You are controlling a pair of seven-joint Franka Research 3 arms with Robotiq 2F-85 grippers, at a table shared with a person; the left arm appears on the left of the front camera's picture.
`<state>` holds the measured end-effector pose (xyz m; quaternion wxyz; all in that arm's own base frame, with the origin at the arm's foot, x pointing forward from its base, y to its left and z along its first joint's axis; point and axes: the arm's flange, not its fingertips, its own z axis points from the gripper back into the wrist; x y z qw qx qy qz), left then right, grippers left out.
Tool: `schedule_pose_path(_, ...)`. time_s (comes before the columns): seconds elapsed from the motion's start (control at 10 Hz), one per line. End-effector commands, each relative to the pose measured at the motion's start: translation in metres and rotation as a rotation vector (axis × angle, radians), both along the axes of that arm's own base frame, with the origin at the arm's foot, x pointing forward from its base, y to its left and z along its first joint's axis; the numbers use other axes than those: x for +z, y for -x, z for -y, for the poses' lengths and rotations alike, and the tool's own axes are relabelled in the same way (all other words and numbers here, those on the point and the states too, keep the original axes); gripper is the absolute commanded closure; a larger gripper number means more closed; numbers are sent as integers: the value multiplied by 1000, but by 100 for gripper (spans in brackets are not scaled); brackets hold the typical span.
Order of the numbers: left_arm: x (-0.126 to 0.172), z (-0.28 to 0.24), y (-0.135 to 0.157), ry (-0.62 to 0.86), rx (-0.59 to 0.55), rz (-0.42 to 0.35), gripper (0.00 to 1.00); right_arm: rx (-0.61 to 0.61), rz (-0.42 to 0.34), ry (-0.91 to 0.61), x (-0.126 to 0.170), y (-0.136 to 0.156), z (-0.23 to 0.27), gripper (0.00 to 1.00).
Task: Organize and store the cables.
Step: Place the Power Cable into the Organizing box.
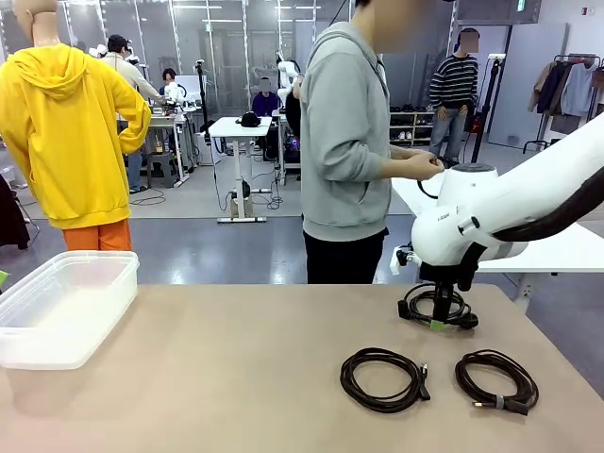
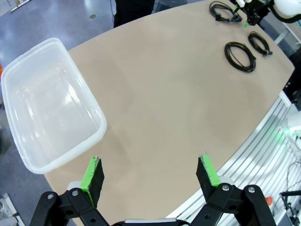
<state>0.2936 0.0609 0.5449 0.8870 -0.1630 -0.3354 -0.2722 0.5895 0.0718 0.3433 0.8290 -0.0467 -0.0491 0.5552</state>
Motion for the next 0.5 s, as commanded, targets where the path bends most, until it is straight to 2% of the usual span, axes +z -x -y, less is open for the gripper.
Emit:
schedule_pose_path(0.0, 0, 0, -1, 2, -11, 3, 0, -4, -4, 25, -7, -16, -6, 0)
schedule_pose_path(0.4, 0, 0, -1, 2, -11, 3, 0, 34, -26, 13, -32, -40, -2, 0)
